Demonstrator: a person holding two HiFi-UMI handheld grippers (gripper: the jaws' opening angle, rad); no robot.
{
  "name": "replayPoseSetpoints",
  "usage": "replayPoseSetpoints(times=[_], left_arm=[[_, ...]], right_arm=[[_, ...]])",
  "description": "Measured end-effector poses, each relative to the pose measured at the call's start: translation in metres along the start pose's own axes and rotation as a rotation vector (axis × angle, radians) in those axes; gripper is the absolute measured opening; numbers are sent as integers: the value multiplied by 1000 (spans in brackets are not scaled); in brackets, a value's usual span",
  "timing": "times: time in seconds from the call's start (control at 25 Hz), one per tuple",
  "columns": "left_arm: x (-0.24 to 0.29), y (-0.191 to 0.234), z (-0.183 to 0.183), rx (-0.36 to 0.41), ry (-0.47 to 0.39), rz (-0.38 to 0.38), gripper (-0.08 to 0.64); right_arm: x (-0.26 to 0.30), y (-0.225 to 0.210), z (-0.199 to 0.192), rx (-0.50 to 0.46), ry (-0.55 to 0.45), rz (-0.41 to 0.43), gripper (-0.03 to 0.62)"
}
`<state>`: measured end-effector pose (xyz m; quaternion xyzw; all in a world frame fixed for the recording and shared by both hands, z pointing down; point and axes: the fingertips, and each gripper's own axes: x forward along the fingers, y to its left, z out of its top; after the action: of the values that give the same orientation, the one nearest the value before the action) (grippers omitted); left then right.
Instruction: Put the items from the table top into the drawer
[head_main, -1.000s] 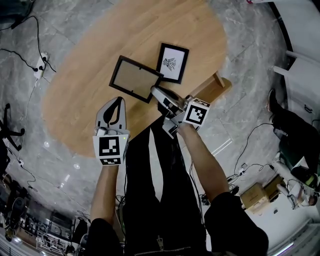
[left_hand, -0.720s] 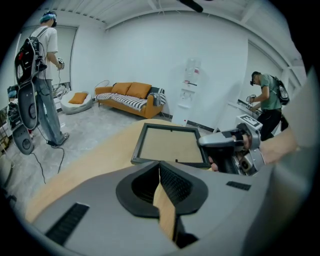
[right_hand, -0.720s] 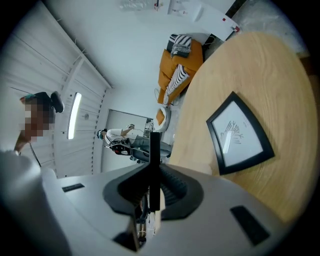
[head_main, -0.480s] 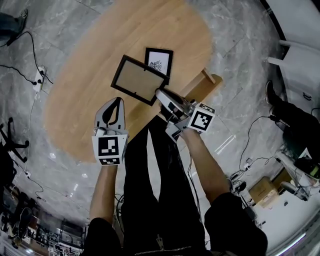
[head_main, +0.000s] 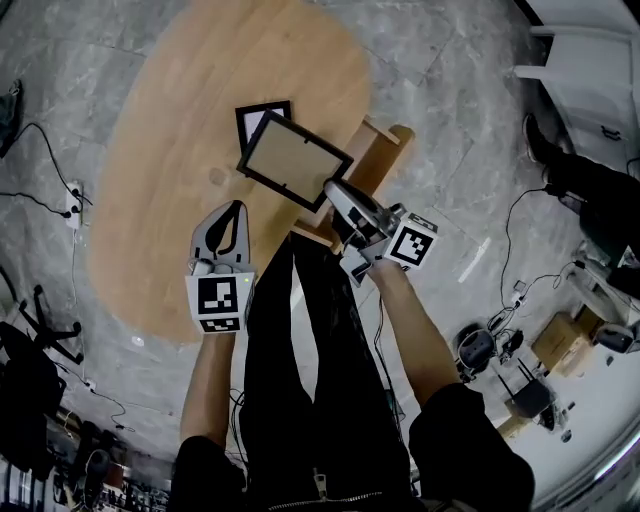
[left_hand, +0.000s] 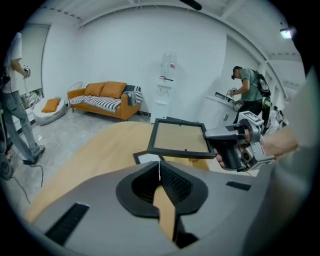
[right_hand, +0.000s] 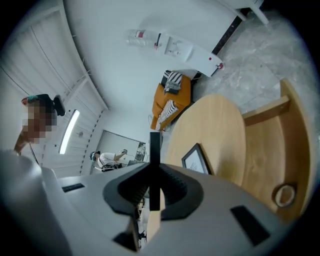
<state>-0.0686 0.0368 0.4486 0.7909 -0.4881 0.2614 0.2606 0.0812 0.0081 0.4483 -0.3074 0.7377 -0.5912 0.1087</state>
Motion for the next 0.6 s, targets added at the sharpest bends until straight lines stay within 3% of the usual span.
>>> replayPoseSetpoints(times=[0.4, 0.6], left_arm=[[38, -53, 21, 110, 26, -117, 15], [49, -58, 16, 141, 44, -159, 14]], right_arm=[[-94, -44, 26, 30, -143, -125, 66], [-126, -71, 23, 55, -208, -211, 66]])
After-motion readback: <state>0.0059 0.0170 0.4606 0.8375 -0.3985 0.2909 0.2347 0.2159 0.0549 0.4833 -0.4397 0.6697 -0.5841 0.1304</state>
